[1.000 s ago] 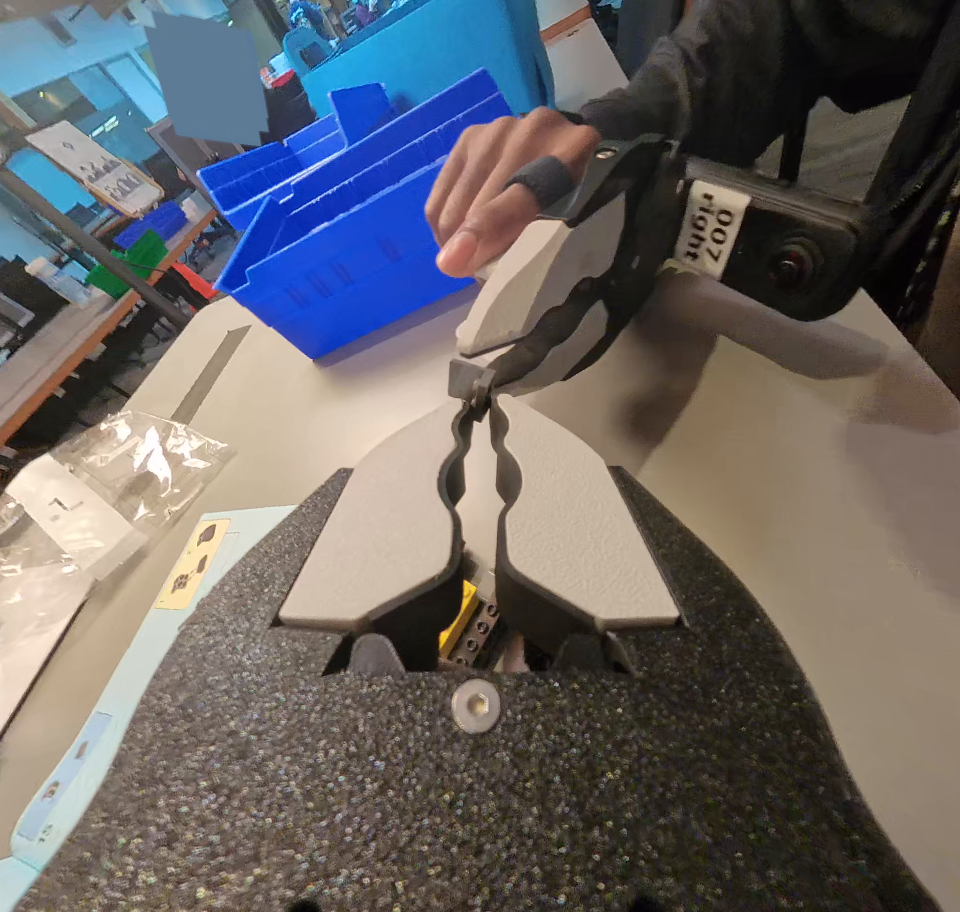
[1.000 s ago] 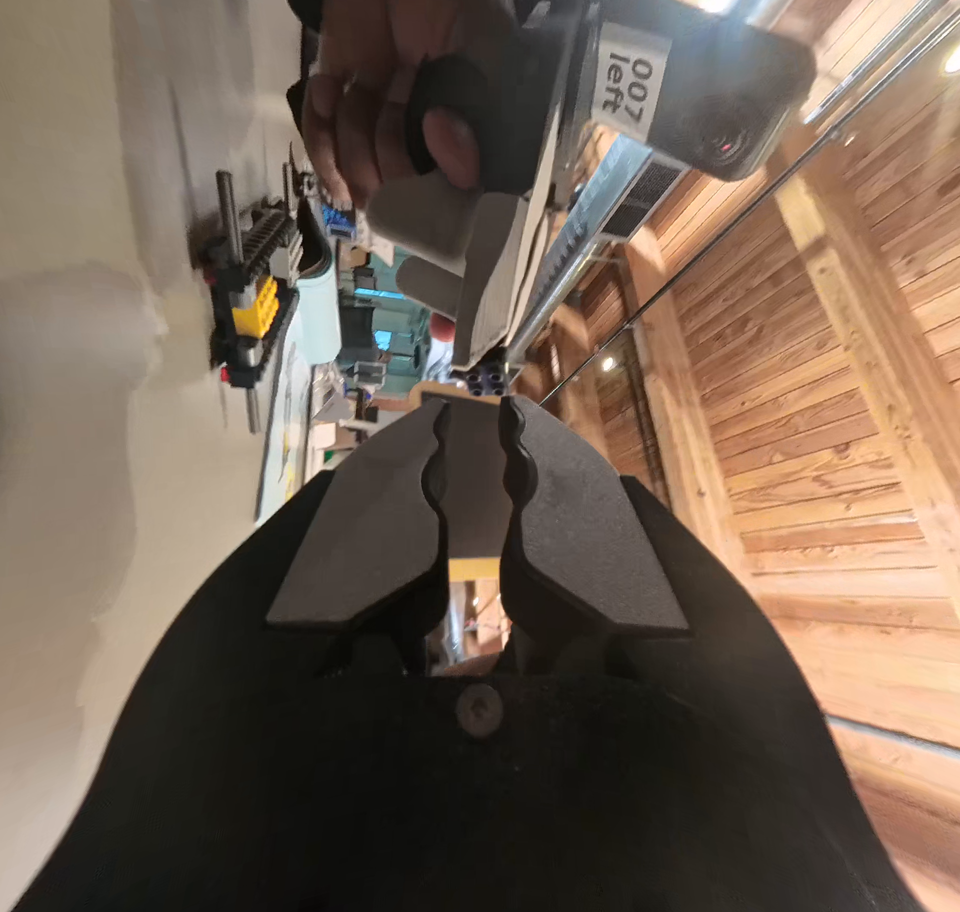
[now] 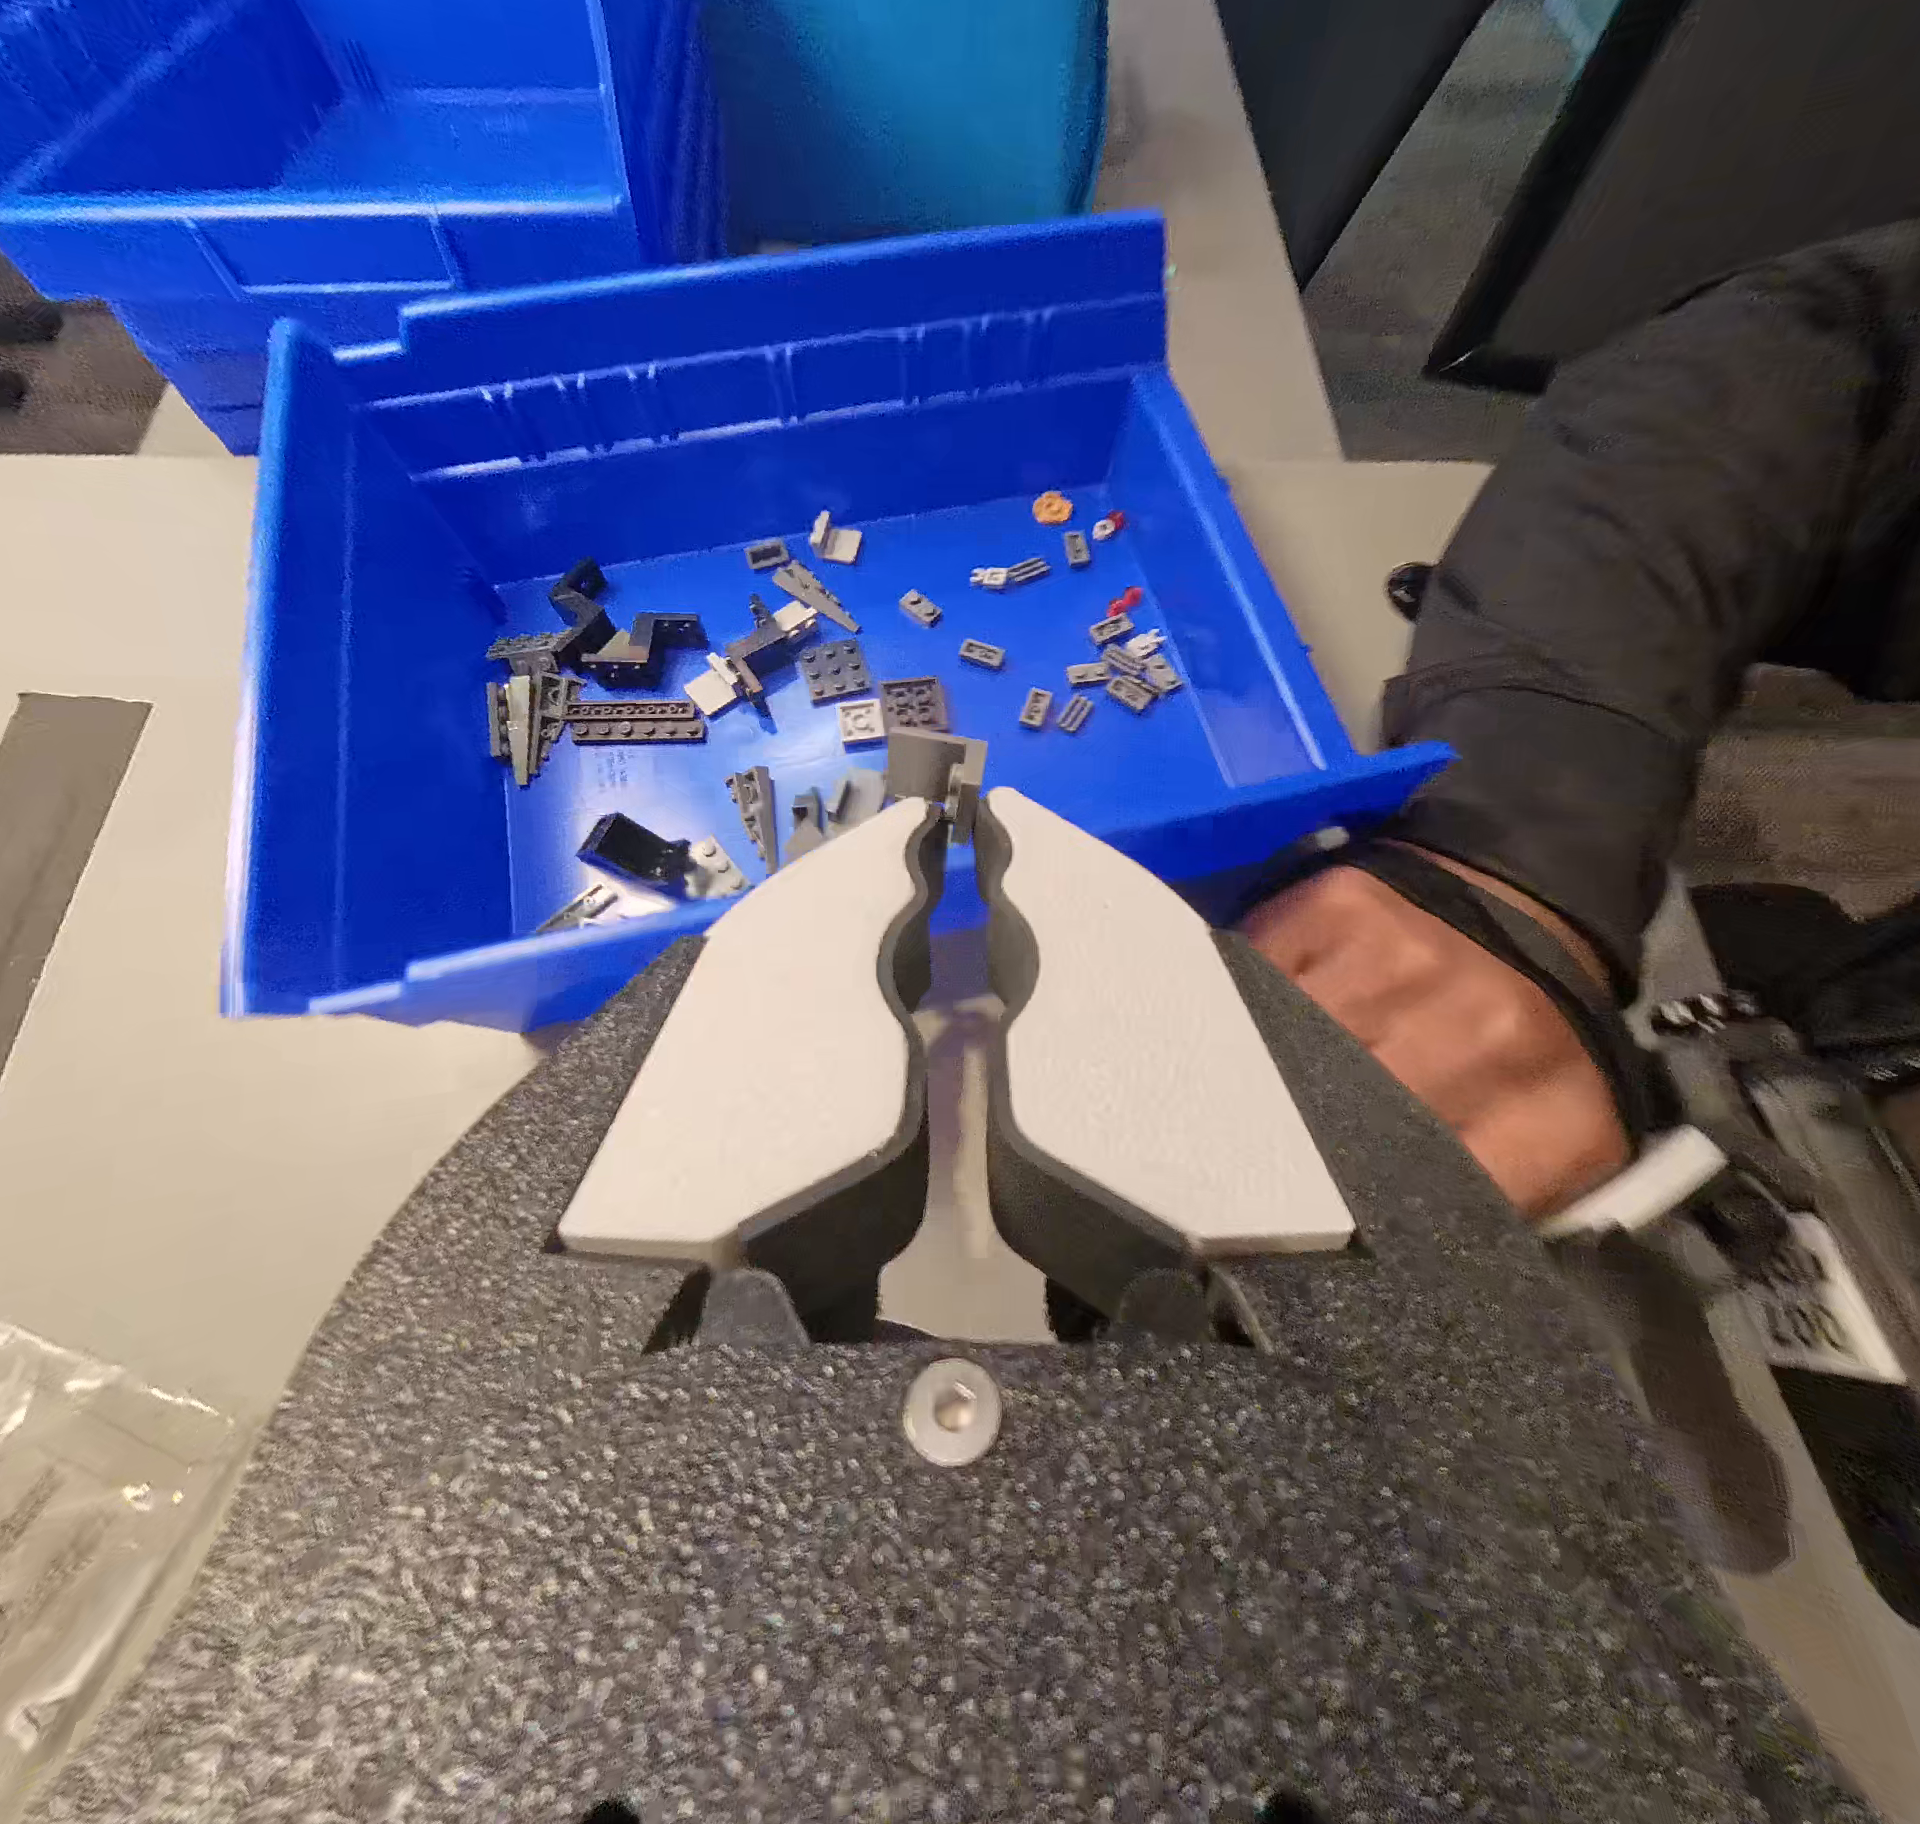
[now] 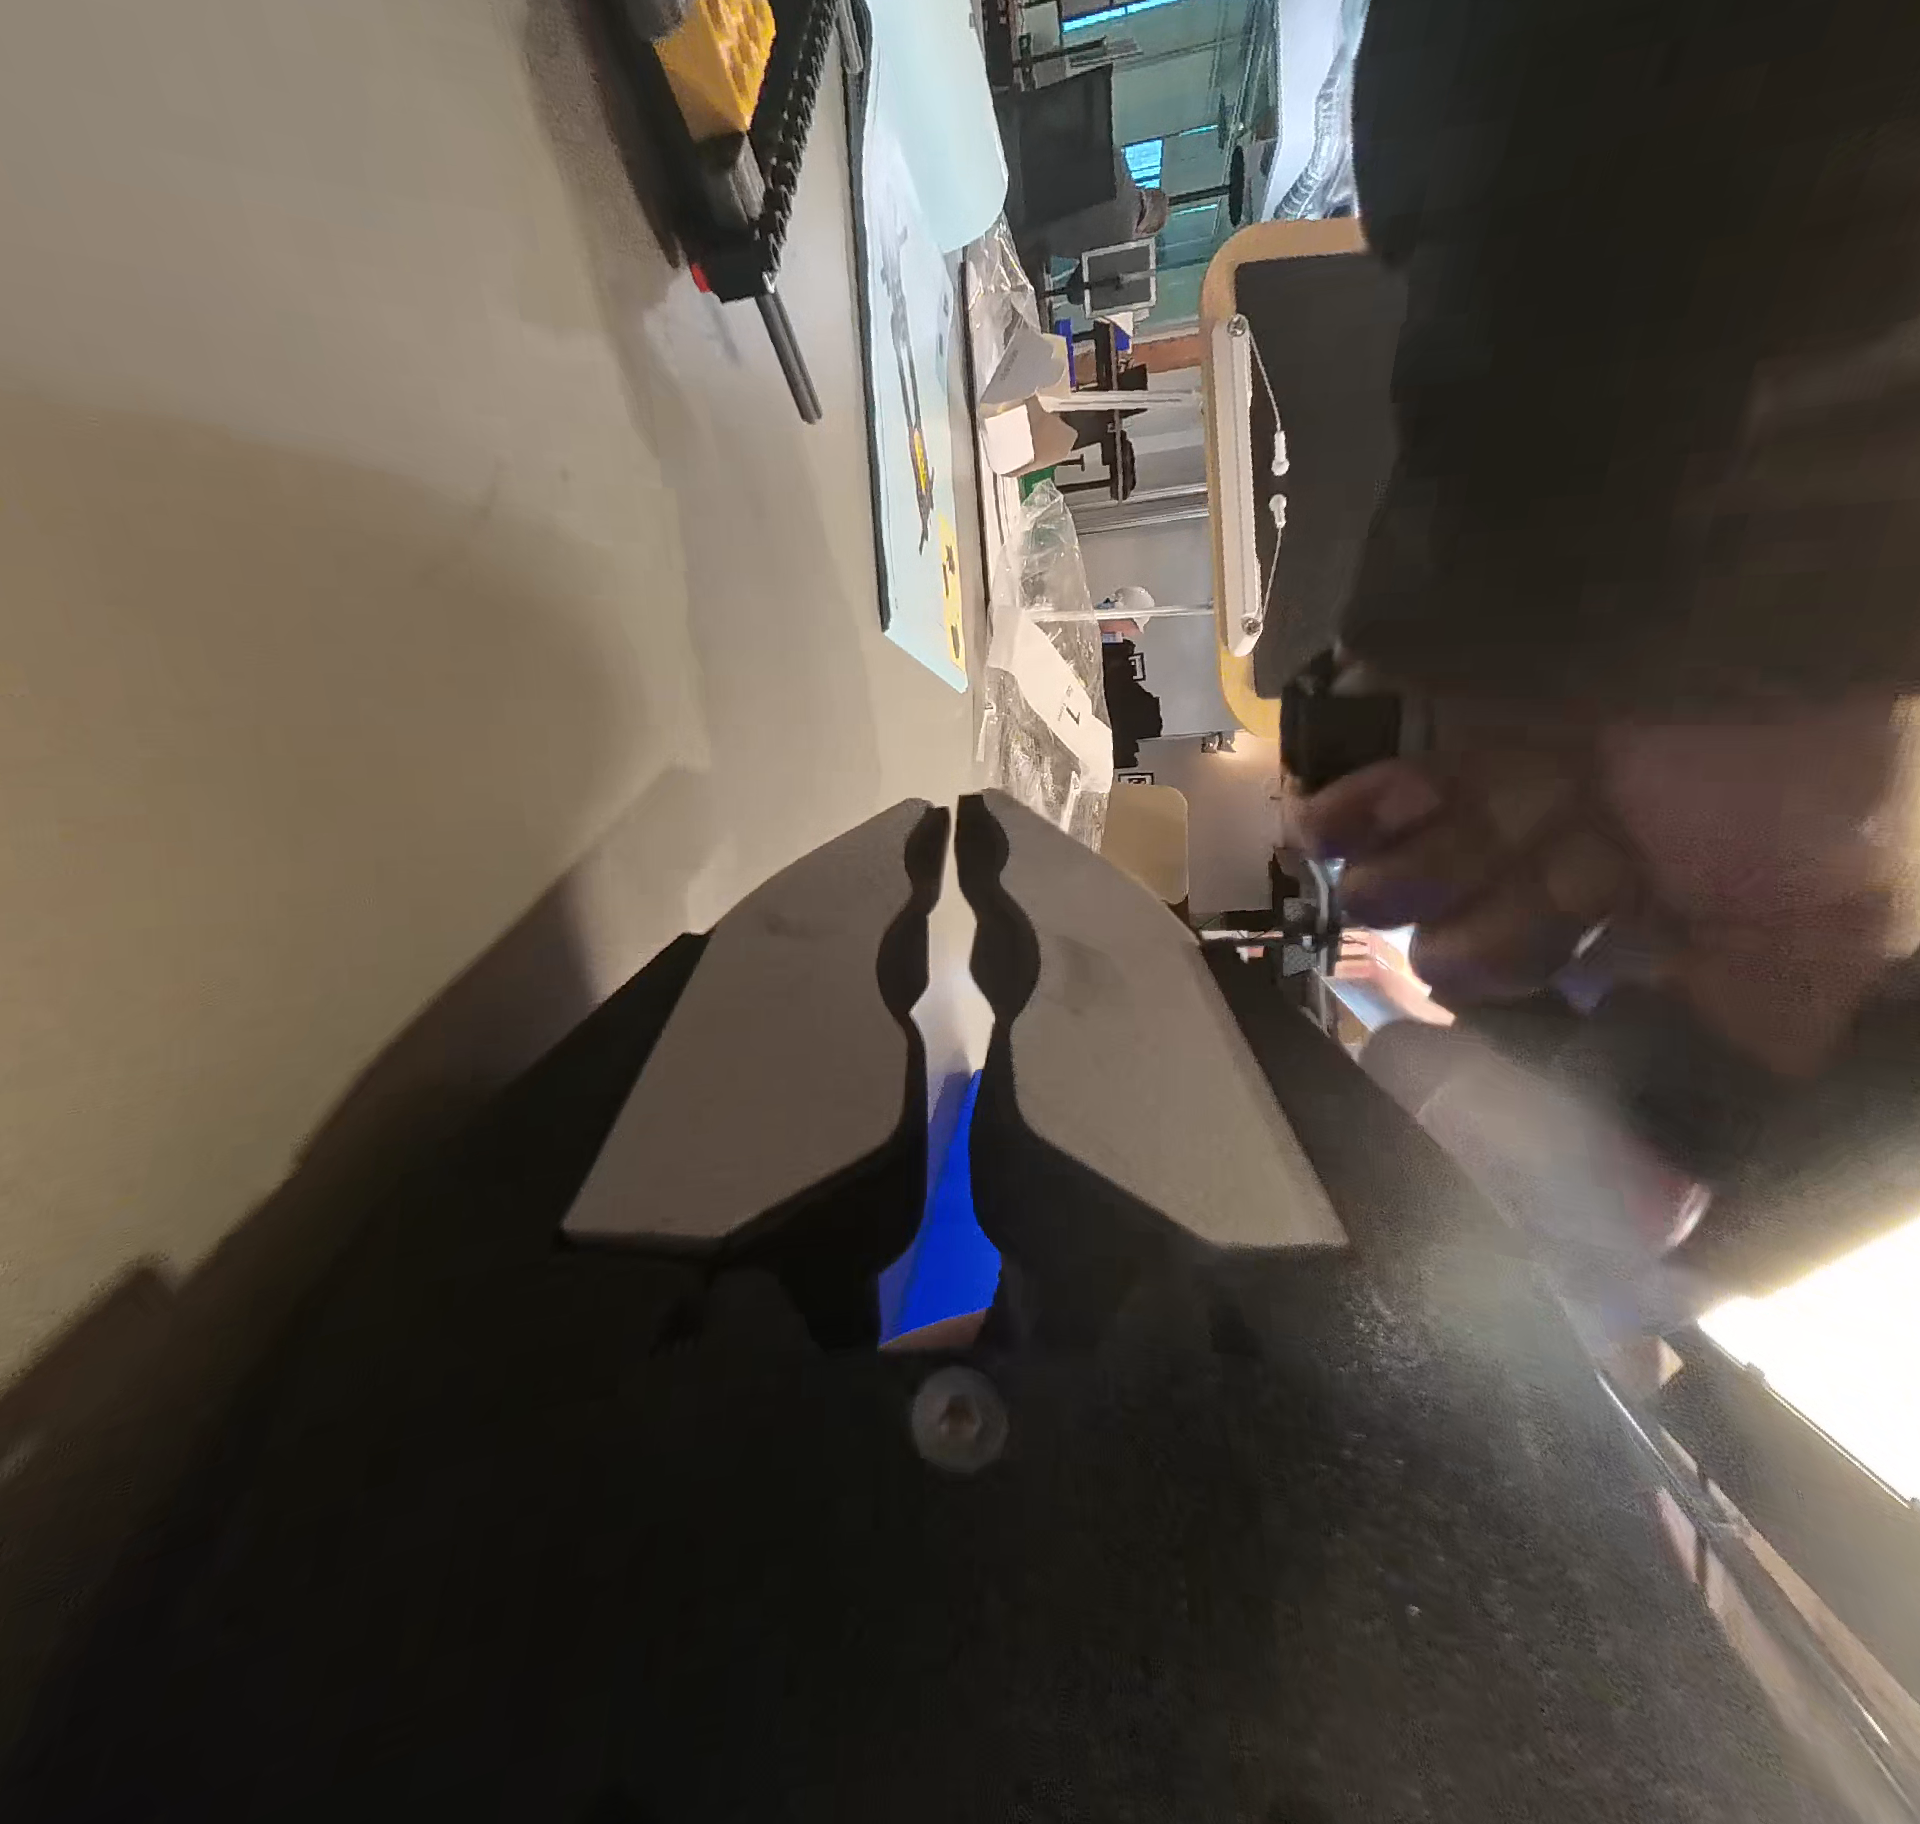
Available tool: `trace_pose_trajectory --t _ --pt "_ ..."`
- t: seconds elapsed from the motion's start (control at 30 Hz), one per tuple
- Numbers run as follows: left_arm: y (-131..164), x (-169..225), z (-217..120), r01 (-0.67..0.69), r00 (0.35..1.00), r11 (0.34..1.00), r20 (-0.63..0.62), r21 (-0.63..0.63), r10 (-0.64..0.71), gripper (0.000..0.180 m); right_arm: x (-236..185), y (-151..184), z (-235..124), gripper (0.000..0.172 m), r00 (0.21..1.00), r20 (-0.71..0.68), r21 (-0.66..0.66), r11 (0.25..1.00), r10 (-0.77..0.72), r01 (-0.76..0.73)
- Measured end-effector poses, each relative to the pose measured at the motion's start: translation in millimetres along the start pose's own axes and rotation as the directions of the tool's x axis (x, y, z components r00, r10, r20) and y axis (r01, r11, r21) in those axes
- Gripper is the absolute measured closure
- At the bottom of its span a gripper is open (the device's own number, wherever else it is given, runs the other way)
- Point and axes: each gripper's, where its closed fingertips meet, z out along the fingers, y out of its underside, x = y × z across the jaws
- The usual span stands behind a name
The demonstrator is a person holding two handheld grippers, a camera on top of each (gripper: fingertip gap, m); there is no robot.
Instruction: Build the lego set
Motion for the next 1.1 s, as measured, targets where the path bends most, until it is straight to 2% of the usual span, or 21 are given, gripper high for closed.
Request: trace_pose_trajectory --t 0.13,0.4,0.57,0.67,0.9,1.1 --pt "4 -14 28 0.055 0.998 0.994 0.016 -0.097 -0.054 0.175 -1 1 0 0.170 1.000 0.012 -0.004 1.000 0.020 -0.020" --pt "17 -13 21 0.089 0.996 0.995 0.028 -0.044 -0.088 0.160 -1 4 2 0.171 0.995 0.054 -0.038 0.996 0.078 -0.076" --pt "21 -6 -12 0.089 0.995 0.996 0.053 0.016 -0.090 0.160 -2 8 2 0.169 0.984 0.104 -0.103 0.986 0.145 -0.134" --pt "33 -3 -39 0.086 0.991 0.995 0.098 0.045 -0.091 0.161 3 7 2 0.168 0.973 0.125 -0.156 0.972 0.195 -0.175" --pt "84 -10 -103 0.150 0.953 0.985 0.253 0.083 -0.167 0.161 42 5 0 0.164 0.956 0.154 -0.265 0.943 0.248 -0.202" --pt "134 -18 -144 0.225 0.898 0.968 0.361 0.111 -0.250 0.161 92 18 -14 0.163 0.880 0.229 -0.281 0.894 0.417 -0.350"
